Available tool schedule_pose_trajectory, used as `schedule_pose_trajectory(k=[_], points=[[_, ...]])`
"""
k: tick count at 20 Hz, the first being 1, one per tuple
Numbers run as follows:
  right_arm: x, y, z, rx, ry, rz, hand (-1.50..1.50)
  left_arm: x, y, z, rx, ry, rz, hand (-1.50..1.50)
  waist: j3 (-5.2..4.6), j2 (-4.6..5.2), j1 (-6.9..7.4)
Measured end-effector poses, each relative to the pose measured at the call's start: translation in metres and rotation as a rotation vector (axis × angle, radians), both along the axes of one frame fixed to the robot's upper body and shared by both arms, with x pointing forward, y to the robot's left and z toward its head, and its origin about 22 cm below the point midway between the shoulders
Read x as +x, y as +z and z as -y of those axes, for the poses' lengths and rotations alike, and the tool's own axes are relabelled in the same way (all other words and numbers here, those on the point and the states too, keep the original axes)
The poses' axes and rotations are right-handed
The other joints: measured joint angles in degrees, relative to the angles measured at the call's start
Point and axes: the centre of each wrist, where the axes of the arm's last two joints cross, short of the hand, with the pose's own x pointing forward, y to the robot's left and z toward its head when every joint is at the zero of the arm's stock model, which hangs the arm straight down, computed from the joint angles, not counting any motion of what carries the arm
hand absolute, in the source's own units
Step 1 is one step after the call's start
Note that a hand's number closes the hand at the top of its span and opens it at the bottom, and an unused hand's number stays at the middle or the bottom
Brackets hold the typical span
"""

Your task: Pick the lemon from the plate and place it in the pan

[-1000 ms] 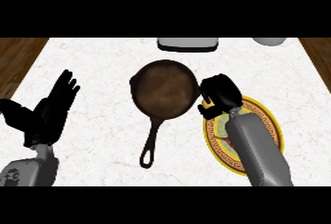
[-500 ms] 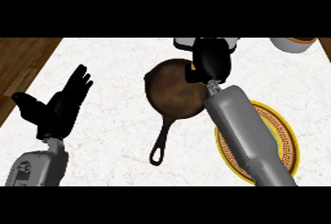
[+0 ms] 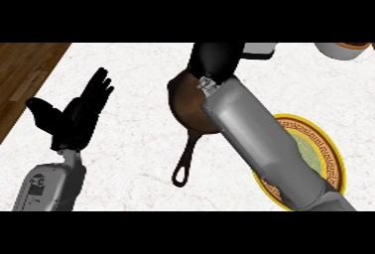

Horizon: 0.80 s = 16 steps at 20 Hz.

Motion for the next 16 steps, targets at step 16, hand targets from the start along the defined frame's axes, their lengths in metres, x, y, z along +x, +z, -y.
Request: schedule_pose_trajectory(k=[16], points=[[0.006,-0.065,-0.002,0.072,0.054,-0.034,1.50,-0.008,-0.005,-0.013,-0.002,0.078,-0.001,0.00,0.24,0.29,-4.80]])
